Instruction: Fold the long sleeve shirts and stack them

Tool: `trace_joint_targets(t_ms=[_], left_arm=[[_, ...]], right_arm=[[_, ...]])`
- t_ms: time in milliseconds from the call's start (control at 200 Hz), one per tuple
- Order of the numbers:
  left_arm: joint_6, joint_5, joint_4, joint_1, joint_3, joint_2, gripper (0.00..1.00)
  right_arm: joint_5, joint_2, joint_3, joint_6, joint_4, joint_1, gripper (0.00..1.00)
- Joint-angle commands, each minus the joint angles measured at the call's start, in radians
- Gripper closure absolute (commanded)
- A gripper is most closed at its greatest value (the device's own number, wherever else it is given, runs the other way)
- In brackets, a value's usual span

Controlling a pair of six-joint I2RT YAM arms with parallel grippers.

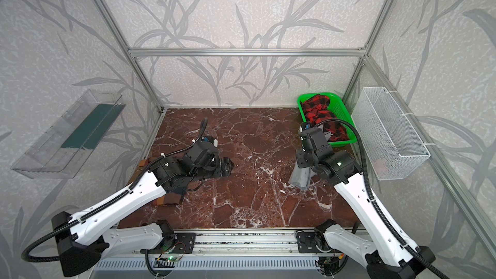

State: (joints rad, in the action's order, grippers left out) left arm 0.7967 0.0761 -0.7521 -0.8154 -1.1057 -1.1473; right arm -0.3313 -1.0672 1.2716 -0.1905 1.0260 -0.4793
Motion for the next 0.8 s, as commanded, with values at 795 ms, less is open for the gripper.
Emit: trace_joint_targets(t_ms=[795], left_arm=[[0.056, -0.066, 0.097, 0.085, 0.314, 0.313, 0.1]], right_arm=[[-0.144, -0.942, 0.443, -0.16, 0.161, -0.448, 1.0]])
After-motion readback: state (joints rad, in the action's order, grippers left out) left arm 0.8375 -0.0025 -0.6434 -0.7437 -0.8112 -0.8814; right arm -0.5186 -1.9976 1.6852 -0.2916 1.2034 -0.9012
